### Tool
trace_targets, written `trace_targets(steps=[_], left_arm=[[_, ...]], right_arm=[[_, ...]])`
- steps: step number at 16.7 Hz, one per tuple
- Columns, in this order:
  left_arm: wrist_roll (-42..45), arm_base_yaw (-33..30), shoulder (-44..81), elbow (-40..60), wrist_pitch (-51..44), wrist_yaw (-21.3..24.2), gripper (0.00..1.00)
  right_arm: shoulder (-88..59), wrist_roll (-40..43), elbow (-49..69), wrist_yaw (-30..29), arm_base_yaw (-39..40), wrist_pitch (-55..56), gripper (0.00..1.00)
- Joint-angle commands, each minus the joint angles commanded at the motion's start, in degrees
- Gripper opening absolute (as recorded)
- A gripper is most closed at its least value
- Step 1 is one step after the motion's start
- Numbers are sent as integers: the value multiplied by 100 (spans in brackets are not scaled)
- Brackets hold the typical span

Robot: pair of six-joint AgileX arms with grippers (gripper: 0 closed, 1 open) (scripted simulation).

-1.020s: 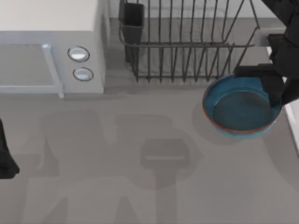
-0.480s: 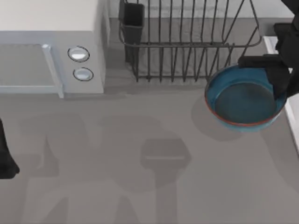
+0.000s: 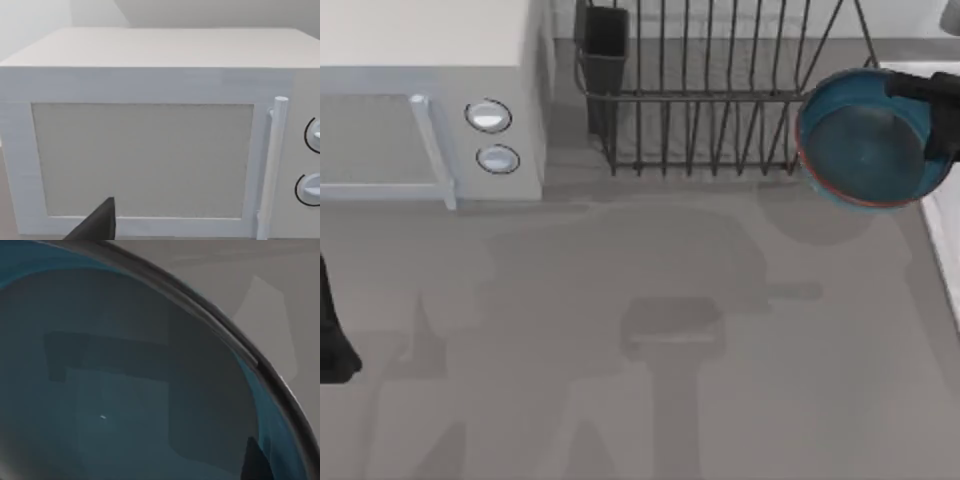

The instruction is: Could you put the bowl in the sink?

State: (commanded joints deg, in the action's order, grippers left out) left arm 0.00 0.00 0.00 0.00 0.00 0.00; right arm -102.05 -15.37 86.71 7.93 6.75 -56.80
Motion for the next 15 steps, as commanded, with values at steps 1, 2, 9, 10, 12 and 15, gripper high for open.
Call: trace_targets(steps=[1,2,9,10,12,15], left_arm=[[0,0,0,0,0,0,100],[0,0,0,0,0,0,100],[0,0,0,0,0,0,100],[0,0,0,0,0,0,100],[0,0,0,0,0,0,100],[0,0,0,0,0,0,100]], right_arm=[[77,67,-253,138,-219,543,0],[152,138,-524,278,-446,1130,0],[712,744,-2769,1235,-2091,5966,0],[802,833,-3087,1352,-2303,6654,0],[981,1002,-3682,1567,-2695,7922,0],[1247,1217,-4436,1831,-3187,9431,0]])
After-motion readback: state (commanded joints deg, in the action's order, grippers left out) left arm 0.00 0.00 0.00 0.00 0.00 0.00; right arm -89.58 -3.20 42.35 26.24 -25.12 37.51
